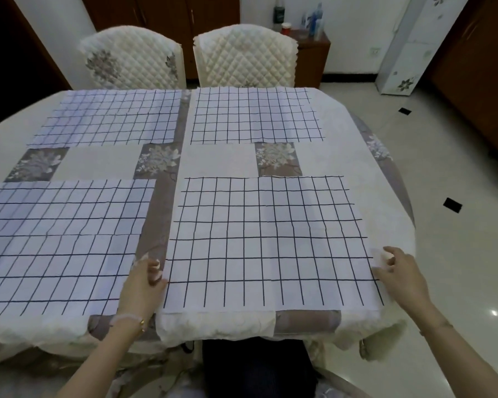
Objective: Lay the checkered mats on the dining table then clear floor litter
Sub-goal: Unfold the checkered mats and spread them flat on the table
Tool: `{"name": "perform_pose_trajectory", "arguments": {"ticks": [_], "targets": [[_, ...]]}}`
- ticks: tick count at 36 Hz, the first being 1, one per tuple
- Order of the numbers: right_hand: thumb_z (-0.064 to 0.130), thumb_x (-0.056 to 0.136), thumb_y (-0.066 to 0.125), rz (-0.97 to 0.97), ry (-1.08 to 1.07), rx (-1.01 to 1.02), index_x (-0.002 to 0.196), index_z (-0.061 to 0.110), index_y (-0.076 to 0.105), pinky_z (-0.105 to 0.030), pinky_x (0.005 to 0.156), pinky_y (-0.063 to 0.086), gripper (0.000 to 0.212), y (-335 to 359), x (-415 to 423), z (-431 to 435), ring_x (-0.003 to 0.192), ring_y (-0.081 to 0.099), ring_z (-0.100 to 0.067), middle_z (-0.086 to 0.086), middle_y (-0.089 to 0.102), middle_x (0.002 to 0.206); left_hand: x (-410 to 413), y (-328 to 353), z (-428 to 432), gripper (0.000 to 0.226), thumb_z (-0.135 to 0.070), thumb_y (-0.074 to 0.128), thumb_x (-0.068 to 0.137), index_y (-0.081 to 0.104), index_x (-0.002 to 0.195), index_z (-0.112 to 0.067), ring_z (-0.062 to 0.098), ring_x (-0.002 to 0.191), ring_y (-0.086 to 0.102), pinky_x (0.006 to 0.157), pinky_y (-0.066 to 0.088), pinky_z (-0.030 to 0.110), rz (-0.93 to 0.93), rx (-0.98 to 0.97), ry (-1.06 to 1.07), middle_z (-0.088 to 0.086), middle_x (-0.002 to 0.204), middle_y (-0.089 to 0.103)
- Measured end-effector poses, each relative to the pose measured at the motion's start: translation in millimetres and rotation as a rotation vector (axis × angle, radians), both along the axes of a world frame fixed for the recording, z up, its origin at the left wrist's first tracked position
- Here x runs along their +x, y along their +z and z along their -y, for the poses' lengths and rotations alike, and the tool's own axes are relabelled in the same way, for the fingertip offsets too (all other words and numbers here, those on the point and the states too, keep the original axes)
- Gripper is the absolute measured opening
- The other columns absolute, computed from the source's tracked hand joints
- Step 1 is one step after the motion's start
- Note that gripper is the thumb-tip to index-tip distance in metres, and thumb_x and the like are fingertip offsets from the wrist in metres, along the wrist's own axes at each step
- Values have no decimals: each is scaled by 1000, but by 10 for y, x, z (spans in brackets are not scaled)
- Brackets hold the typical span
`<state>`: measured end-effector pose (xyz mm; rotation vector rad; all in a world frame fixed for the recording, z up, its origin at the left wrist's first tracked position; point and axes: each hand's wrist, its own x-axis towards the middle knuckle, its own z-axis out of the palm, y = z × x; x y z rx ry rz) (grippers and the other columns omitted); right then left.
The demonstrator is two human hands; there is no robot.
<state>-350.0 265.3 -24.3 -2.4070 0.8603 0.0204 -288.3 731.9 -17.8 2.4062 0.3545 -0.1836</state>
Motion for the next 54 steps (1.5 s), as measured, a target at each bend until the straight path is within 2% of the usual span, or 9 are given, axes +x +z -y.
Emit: {"name": "perform_pose_trajectory", "arguments": {"ticks": [3, 14, 19, 25, 30, 36, 43, 47, 54], "targets": [[11, 84, 61, 83, 110, -156, 127, 12, 52, -39, 83, 46, 45, 49, 12, -167, 100, 57, -32, -15, 53, 119, -53, 12, 155, 23, -3, 63, 83, 62, 105, -7, 33, 102, 54, 87, 45, 42, 253, 282, -226, 13, 107, 61], [20, 98, 40, 36, 890, -127, 136, 20, 48, -26, 111, 27, 40, 68, 361, -1354, 135, 37, -12, 8, 45, 144, -171, -259, 1020, 39, -27, 40, 81, 69, 106, -19, 19, 105, 66, 87, 55, 38, 351, 322, -802, 0, 114, 68], [14, 94, 49, 95, 783, -187, 135, 11, 50, -44, 110, 34, 41, -175, 824, -982, 134, 42, -25, -5, 45, 145, -161, -339, 941, 41, -33, 39, 85, 68, 111, -24, 13, 109, 64, 88, 54, 33, 357, 399, -827, -6, 120, 66], [25, 100, 33, -76, 622, -234, 148, 17, 25, -44, 116, 14, 49, -139, 1188, -584, 146, 14, -19, 2, 19, 158, -169, -380, 950, 41, -32, 38, 85, 66, 114, -24, 13, 111, 63, 91, 52, 34, 366, 430, -843, -6, 123, 64], [27, 99, 35, -123, 544, -189, 148, 12, 21, -47, 116, 15, 54, -122, 1234, -515, 146, 10, -23, -5, 13, 159, -160, -385, 952, 39, -33, 40, 83, 66, 112, -25, 14, 107, 64, 89, 52, 33, 400, 420, -829, -6, 121, 65], [18, 98, 42, 51, 604, -165, 148, 14, 25, -33, 118, 12, 53, -13, 705, -918, 146, 15, -19, -2, 23, 156, 136, -325, 986, 38, -31, 39, 82, 63, 109, -23, 21, 89, 66, 68, 54, 33, 373, 353, -804, -3, 117, 64], [37, 97, 37, -9, 669, -139, 146, 24, 30, -30, 118, 9, 51, -244, 142, -994, 146, 14, -10, 13, 21, 153, 610, -273, 964, 75, -59, 15, 78, 44, 138, -25, 20, 137, 32, 112, 27, 38, 138, 351, -878, -4, 149, 37], [55, 86, 11, -13, 683, -153, 146, 30, 26, -27, 115, -1, 67, -346, -4, -893, 143, 4, -2, 22, 8, 149, 875, -228, 815, 75, -68, 32, 83, 25, 146, -29, 18, 145, 15, 118, 16, 42, 28, 451, -830, -6, 157, 17], [58, 86, 9, -27, 666, -151, 146, 37, 18, -24, 116, -6, 64, -379, -64, -855, 142, -3, 3, 23, 3, 152, 1025, -134, 630, 95, -71, 49, 77, 2, 150, -31, 18, 147, -5, 119, 6, 48, -169, 490, -708, -8, 159, -7]]}}
